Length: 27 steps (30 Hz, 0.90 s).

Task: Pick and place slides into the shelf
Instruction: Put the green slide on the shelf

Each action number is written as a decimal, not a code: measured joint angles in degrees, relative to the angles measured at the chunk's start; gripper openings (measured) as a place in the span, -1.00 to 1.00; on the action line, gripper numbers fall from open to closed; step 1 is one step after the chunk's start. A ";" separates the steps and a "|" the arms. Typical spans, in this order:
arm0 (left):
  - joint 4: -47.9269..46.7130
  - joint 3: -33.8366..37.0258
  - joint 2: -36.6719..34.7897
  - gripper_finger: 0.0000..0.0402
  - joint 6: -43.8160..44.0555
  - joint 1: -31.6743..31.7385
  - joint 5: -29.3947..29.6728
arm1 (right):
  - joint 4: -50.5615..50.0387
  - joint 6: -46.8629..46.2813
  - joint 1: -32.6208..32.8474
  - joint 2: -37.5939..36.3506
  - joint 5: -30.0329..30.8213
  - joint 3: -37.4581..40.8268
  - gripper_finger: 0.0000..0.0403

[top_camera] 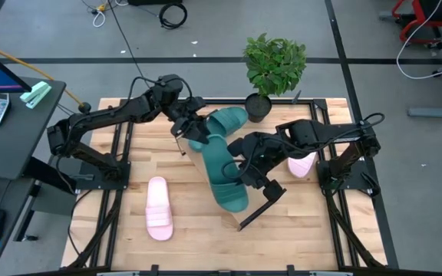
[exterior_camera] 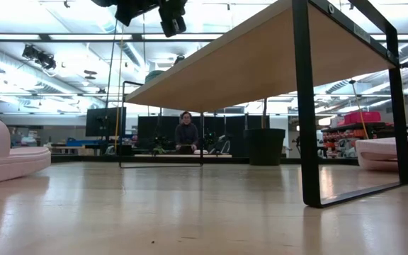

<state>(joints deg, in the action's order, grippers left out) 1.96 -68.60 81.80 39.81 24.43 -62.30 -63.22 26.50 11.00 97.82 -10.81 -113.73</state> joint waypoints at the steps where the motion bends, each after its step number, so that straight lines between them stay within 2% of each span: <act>1: 0.00 0.00 0.00 0.20 -0.04 -0.14 0.29 | 0.29 -0.04 0.00 0.00 0.00 0.00 -0.97; 11: 0.17 0.00 0.00 -0.02 -0.67 -0.31 1.40 | 0.73 -0.96 0.00 2.08 -0.29 -0.07 -0.97; 21: 0.19 0.00 0.00 -0.54 -3.06 -0.27 2.79 | 1.53 -1.47 0.02 1.73 0.15 -0.07 -0.96; 27: 0.40 0.00 0.00 -0.57 -5.75 -0.29 4.93 | 1.16 -2.38 0.02 1.56 1.15 -0.07 -0.75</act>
<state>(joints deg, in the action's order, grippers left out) 2.35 -68.60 81.80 34.06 24.15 -57.37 -62.06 24.12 11.03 99.38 -9.65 -113.80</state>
